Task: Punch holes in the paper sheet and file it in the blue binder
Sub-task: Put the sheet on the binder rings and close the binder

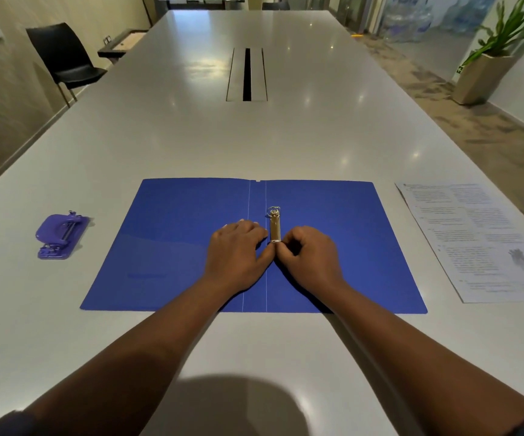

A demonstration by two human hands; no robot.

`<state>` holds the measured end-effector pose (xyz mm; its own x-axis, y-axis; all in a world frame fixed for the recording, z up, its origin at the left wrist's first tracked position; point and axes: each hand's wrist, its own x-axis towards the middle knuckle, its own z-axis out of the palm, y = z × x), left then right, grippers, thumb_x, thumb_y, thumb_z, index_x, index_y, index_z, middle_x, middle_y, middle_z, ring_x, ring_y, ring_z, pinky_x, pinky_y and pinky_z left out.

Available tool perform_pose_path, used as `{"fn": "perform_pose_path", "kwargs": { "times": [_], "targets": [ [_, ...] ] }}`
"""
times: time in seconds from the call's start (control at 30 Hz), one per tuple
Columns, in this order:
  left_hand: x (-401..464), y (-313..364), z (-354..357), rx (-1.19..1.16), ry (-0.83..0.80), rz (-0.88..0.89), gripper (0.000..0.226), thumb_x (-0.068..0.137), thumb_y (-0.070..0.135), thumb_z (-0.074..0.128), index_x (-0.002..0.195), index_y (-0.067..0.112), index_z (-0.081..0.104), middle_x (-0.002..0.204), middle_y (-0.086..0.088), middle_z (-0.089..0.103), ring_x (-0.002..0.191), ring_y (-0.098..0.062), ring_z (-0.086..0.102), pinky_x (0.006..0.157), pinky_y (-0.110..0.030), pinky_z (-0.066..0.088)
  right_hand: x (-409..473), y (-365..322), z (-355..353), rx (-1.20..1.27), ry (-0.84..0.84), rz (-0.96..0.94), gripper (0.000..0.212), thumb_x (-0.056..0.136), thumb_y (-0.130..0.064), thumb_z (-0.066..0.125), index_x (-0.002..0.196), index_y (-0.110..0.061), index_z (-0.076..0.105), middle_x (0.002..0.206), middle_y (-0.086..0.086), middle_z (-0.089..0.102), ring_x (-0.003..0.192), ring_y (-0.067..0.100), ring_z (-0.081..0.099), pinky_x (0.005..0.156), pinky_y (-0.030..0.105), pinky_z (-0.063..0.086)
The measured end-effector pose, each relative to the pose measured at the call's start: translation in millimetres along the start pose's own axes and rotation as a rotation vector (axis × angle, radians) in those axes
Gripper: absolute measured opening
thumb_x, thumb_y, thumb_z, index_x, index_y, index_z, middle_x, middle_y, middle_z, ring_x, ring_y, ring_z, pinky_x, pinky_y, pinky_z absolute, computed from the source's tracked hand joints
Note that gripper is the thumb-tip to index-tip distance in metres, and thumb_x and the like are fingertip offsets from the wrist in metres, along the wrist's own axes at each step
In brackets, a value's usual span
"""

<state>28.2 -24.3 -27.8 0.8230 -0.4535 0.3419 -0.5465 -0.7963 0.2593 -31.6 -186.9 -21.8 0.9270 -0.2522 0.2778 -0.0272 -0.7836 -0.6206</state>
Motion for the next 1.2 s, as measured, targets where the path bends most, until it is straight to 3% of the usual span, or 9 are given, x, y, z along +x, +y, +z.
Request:
{"fn": "perform_pose_path", "kwargs": {
  "times": [0.27, 0.5, 0.77, 1.2],
  "targets": [
    [-1.1, 0.9, 1.4, -0.004, 0.004, -0.006, 0.031, 0.097, 0.052, 0.048, 0.096, 0.027, 0.067, 0.088, 0.011, 0.06, 0.082, -0.013, 0.055, 0.075, -0.032, 0.043, 0.4, 0.7, 3.3, -0.013, 0.013, -0.011, 0.034, 0.087, -0.027, 0.067, 0.059, -0.013, 0.054, 0.063, -0.003, 0.051, 0.061, 0.015, 0.046, 0.051, 0.029, 0.029],
    [-0.3, -0.4, 4.8, -0.005, -0.018, -0.02, 0.029, 0.096, 0.043, 0.043, 0.095, 0.026, 0.066, 0.092, 0.01, 0.061, 0.085, -0.013, 0.056, 0.076, -0.031, 0.041, 2.7, 1.2, 6.0, -0.007, -0.004, 0.004, 0.023, 0.088, -0.022, 0.06, 0.069, -0.01, 0.054, 0.069, 0.001, 0.053, 0.064, 0.019, 0.05, 0.054, 0.035, 0.038],
    [-0.5, -3.9, 6.6, -0.009, -0.031, -0.014, 0.03, 0.097, 0.047, 0.042, 0.1, 0.029, 0.065, 0.097, 0.011, 0.06, 0.091, -0.013, 0.054, 0.085, -0.035, 0.041, 3.3, 8.2, 5.2, 0.025, -0.017, -0.016, 0.02, 0.089, -0.02, 0.065, 0.07, -0.013, 0.06, 0.071, -0.002, 0.057, 0.066, 0.014, 0.052, 0.056, 0.028, 0.037],
    [-3.5, -5.3, 4.6, -0.048, -0.054, -0.001, 0.037, 0.098, 0.052, 0.042, 0.104, 0.027, 0.068, 0.104, 0.009, 0.062, 0.1, -0.013, 0.057, 0.091, -0.038, 0.045, -0.9, -1.9, -0.4, -0.017, -0.006, -0.002, 0.019, 0.089, -0.025, 0.068, 0.074, -0.014, 0.069, 0.074, -0.001, 0.063, 0.068, 0.016, 0.057, 0.061, 0.04, 0.051]
  ]
}}
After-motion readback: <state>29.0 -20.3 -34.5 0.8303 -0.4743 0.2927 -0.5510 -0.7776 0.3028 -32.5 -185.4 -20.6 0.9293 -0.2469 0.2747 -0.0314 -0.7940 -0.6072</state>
